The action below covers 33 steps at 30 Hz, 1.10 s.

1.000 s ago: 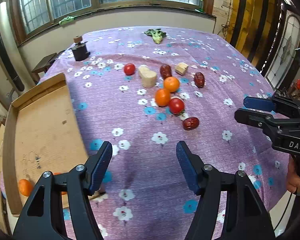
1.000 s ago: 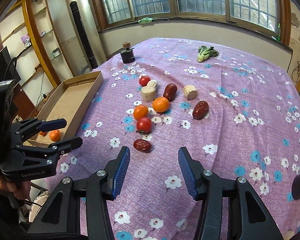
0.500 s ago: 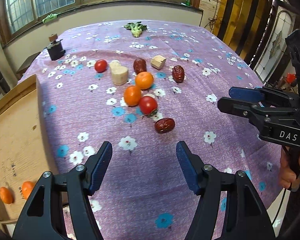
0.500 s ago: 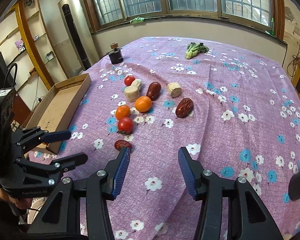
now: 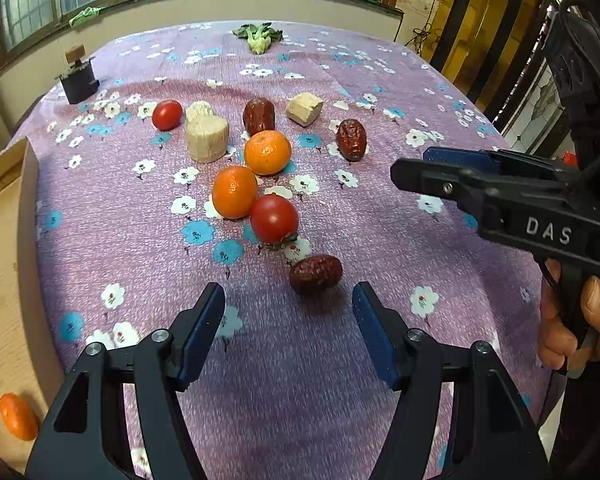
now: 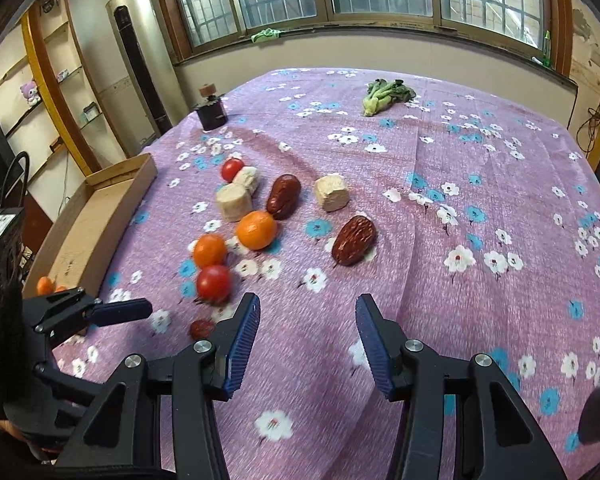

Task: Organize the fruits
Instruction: 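Move both tools back over the dried red dates, then grasp a dried red date with the left tool while the right tool grasps another date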

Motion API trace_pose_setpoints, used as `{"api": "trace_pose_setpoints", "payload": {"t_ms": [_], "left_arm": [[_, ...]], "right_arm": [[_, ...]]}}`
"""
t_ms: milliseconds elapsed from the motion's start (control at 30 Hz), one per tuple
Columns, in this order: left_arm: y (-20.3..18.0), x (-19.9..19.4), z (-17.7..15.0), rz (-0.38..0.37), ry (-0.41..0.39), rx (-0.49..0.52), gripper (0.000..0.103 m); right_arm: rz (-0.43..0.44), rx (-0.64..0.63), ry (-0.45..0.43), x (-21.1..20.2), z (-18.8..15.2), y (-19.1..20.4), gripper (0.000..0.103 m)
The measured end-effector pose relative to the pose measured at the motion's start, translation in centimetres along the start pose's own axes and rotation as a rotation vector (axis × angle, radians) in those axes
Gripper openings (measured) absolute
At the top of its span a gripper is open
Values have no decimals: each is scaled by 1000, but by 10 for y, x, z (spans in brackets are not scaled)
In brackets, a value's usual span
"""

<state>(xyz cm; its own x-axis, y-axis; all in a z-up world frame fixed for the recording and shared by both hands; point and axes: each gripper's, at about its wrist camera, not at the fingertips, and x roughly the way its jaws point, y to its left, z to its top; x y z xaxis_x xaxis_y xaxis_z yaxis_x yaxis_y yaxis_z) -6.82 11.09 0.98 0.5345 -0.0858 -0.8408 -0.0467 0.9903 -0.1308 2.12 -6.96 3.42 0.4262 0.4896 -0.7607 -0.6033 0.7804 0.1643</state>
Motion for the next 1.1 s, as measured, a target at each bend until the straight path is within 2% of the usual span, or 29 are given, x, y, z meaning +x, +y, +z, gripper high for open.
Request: {"api": "trace_pose_setpoints", "payload": {"t_ms": [167, 367, 467, 500, 533, 567, 633, 700, 900, 1100], "left_arm": [[-2, 13, 4, -21, 10, 4, 65], [-8, 22, 10, 0, -8, 24, 65], [-11, 24, 11, 34, -29, 48, 52], [-12, 23, 10, 41, -34, 53, 44], [-11, 23, 10, 41, -40, 54, 32], [-10, 23, 10, 44, -43, 52, 27], [-6, 22, 10, 21, -41, 43, 27], [-4, 20, 9, 14, -40, 35, 27], [6, 6, -2, -1, -50, 8, 27], [17, -10, -12, 18, -68, -14, 27]], "right_arm": [[-7, 16, 9, 17, 9, -10, 51], [-34, 37, 18, 42, 21, -20, 50], [-50, 36, 25, 55, 26, -23, 50], [-62, 32, 30, 60, 28, -23, 50], [-75, 28, 37, 66, 29, -23, 49], [-81, 27, 41, 69, 29, -24, 47], [-99, 23, 28, 73, 29, -23, 37], [-101, 31, 29, 72, 29, -24, 31], [-49, 73, -5, 42, 18, -19, 27], [-18, 45, -40, 12, 5, 4, 26]]}}
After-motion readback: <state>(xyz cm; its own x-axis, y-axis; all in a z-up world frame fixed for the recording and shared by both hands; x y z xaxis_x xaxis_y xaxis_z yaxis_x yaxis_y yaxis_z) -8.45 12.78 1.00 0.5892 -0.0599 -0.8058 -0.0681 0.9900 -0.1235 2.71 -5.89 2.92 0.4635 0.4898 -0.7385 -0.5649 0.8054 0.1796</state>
